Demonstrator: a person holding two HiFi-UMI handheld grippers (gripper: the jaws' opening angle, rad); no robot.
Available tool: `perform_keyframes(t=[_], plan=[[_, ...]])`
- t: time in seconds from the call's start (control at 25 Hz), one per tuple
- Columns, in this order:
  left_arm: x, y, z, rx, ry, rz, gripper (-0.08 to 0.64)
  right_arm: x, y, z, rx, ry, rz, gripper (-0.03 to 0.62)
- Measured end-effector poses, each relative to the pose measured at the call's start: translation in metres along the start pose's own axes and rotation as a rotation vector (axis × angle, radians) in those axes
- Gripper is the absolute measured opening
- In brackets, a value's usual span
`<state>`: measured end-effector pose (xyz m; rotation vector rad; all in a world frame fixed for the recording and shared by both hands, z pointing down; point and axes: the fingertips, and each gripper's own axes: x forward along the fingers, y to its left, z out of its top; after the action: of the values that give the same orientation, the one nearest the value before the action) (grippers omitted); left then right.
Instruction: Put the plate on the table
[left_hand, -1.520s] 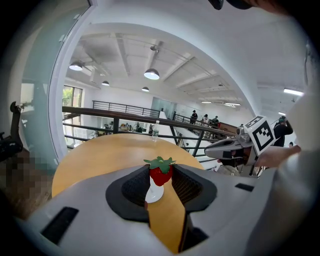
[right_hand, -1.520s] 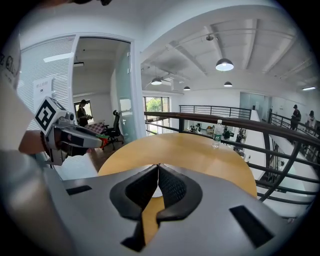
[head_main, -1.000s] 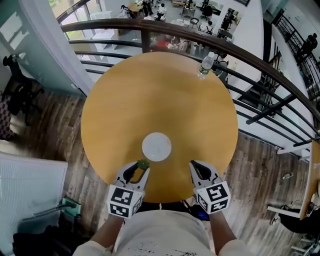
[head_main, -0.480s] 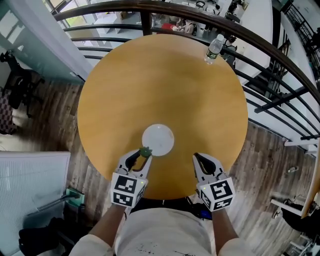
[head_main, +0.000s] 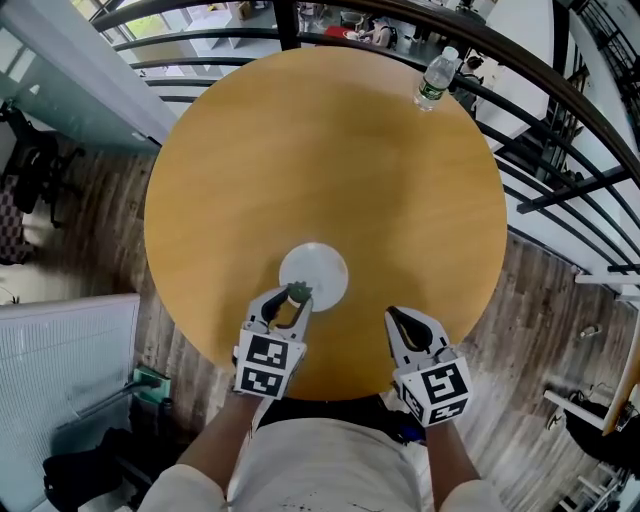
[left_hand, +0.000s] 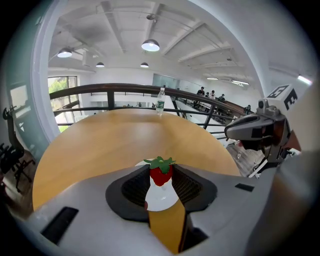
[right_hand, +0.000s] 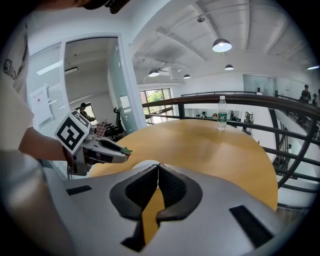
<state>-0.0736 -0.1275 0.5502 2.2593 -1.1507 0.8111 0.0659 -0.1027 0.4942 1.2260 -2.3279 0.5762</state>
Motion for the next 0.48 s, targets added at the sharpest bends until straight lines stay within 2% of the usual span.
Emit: perform_keyframes(t=[0.48], plan=[[0.044, 0.01, -0.021, -0.001, 0.082, 0.005, 0.149, 0.01, -0.013, -0.025, 0.047, 0.035, 0.006, 0.025]])
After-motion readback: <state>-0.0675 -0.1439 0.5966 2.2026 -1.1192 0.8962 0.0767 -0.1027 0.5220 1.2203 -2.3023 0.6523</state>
